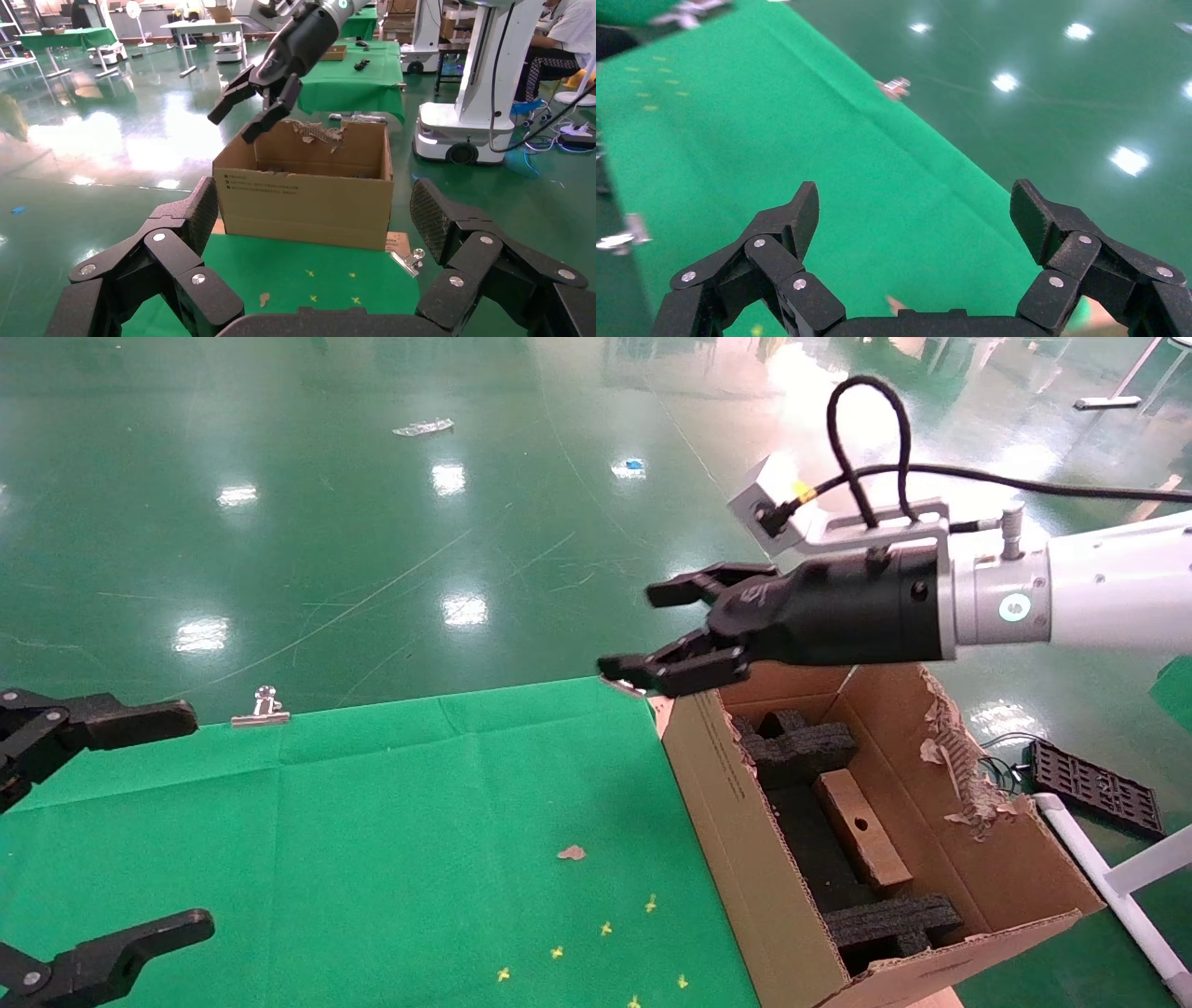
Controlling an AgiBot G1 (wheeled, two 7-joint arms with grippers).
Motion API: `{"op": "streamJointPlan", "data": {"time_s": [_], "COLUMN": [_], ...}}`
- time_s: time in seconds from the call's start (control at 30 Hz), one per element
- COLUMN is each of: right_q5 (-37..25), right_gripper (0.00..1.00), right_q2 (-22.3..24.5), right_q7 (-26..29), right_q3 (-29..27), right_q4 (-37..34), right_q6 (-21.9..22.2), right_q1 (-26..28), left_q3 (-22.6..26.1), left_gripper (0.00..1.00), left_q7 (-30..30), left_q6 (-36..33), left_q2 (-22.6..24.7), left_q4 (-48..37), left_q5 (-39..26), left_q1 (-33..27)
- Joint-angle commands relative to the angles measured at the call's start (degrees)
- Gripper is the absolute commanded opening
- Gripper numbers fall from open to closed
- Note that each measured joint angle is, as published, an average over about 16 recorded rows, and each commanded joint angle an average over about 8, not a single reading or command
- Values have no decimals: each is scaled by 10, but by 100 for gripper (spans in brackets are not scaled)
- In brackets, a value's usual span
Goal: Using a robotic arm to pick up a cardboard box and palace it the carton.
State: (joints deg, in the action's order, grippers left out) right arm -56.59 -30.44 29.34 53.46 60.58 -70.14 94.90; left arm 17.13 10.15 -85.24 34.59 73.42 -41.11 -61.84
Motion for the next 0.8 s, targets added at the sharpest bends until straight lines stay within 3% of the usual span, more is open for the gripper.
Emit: {"op": "streamJointPlan", "data": {"time_s": [0.03,0.8], "right_q5": [10,119], "right_gripper": [100,100], "right_q2": [-3,-37], "right_q7": [-13,-151], "right_q3": [-25,-303], "right_q4": [9,105], "right_q6": [-10,-126], "right_q1": [-22,-270], "left_q3": [0,1], "left_gripper": [100,100], "left_q7": [0,0], "left_q6": [0,0], "left_q2": [0,0], "left_q4": [0,0], "left_q5": [0,0], "left_q1": [0,0]}}
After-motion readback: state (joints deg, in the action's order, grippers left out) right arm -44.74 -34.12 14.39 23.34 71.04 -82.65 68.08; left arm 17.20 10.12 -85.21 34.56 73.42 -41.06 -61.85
